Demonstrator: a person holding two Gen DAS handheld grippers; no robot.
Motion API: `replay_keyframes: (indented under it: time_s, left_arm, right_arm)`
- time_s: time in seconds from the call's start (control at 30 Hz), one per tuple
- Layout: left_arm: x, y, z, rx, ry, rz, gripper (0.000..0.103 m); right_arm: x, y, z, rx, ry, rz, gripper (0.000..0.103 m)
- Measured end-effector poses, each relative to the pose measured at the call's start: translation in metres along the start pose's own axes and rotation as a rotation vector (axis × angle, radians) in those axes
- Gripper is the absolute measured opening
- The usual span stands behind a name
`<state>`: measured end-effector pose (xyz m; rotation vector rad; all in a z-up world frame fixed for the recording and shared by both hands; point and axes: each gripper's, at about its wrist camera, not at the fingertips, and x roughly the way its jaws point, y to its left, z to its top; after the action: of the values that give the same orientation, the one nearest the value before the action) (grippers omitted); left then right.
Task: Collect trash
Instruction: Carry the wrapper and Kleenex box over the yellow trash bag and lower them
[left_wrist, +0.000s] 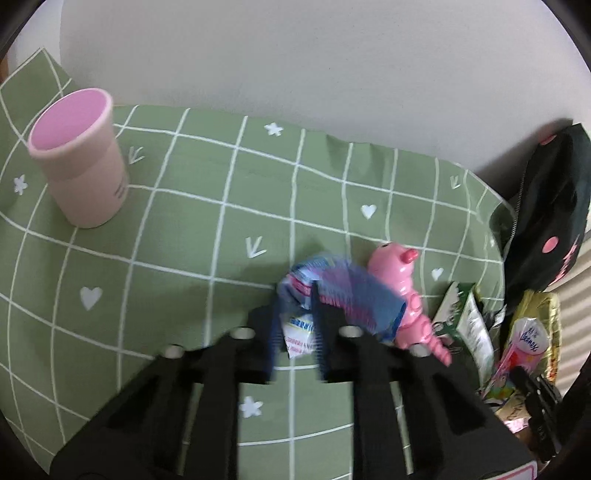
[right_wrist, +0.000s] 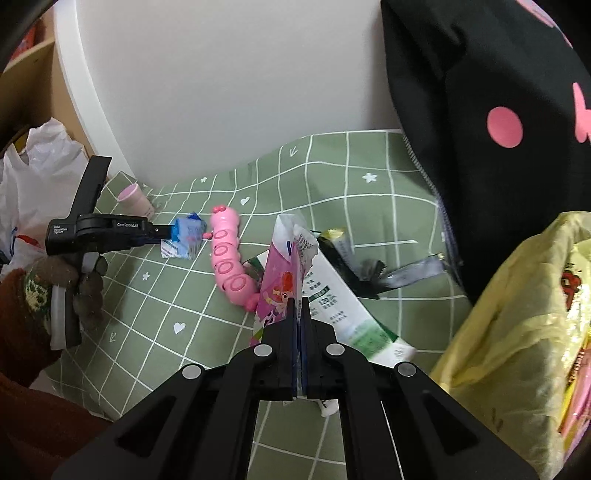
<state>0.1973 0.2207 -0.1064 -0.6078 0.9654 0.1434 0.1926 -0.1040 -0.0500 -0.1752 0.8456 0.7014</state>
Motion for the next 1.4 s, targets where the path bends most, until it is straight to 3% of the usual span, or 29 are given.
replay_keyframes:
  time_s: [0.17, 0.33, 0.47, 0.63, 0.8, 1.07, 1.4]
  left_arm:
    - [-0.034, -0.028, 0.007, 0.105, -0.114, 0.009, 0.003]
    - [-0.069, -0.059, 0.021, 0.183, -0.221, -0.029, 0.003]
    - [-0.096, -0.097, 0.038, 0.275, -0.291, -0.092, 0.003]
    - [-0.111, -0.152, 0.047, 0.389, -0.32, -0.195, 0.003]
    - [-0.11, -0.206, 0.048, 0.482, -0.282, -0.335, 0.003]
    - [-0.108, -0.285, 0.029, 0.634, -0.234, -0.469, 0.003]
    - [-0.073, -0.363, -0.008, 0.762, -0.121, -0.557, 0.003]
  right_arm:
    - [-0.015, -0.008, 0.005, 0.013, -0.043, -0.031, 0.003]
    - [-0.03, -0.015, 0.015, 0.012, -0.099, -0.077, 0.003]
    - [-0.048, -0.022, 0.023, 0.018, -0.157, -0.115, 0.003]
    - [-0.078, -0.037, 0.033, 0.036, -0.238, -0.186, 0.003]
    - [-0.112, -0.062, 0.034, 0.068, -0.301, -0.287, 0.003]
    - [-0.163, -0.103, 0.018, 0.143, -0.353, -0.442, 0.003]
    - [-0.218, -0.139, -0.019, 0.252, -0.396, -0.594, 0.003]
